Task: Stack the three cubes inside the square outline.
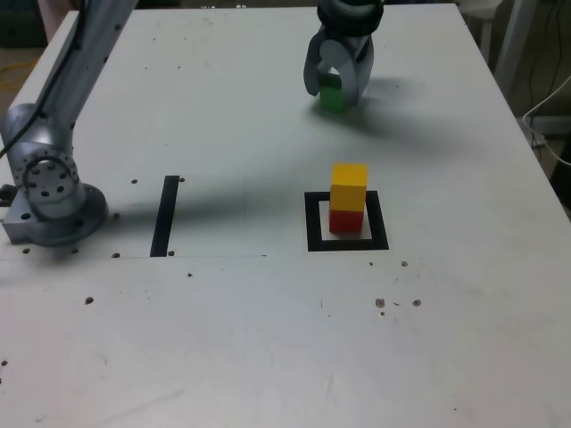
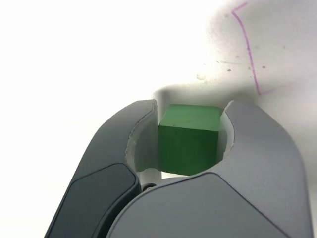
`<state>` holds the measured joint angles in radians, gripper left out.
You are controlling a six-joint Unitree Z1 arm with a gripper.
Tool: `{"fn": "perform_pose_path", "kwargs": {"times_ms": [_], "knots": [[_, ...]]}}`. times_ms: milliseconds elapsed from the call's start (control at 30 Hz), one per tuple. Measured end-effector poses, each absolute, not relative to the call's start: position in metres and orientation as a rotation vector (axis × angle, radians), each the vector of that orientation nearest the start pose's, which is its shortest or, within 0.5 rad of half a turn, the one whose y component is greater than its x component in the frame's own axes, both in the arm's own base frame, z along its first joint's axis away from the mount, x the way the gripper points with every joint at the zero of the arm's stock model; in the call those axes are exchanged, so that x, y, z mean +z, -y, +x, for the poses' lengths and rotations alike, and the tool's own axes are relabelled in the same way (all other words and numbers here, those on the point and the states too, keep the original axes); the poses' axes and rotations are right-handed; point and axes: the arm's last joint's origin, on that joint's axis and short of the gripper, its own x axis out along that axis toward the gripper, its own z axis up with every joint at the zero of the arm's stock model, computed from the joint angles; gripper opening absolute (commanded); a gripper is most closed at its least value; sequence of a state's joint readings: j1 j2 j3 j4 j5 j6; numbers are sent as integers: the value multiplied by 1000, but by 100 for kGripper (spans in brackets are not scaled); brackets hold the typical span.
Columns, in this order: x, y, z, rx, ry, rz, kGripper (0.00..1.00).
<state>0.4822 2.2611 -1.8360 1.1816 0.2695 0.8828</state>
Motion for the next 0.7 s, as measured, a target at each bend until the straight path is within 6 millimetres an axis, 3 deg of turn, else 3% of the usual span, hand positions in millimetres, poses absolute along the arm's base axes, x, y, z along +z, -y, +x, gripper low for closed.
{"fn": "perform_pose_path", "kwargs": {"times_ms": [133, 300, 500, 700], "knots": [[229, -209, 382, -188, -1733, 481, 11], [256, -186, 382, -217, -1705, 510, 11], [273, -164, 379, -230, -1710, 492, 11], [297, -126, 368, -179, -1749, 447, 11]]}}
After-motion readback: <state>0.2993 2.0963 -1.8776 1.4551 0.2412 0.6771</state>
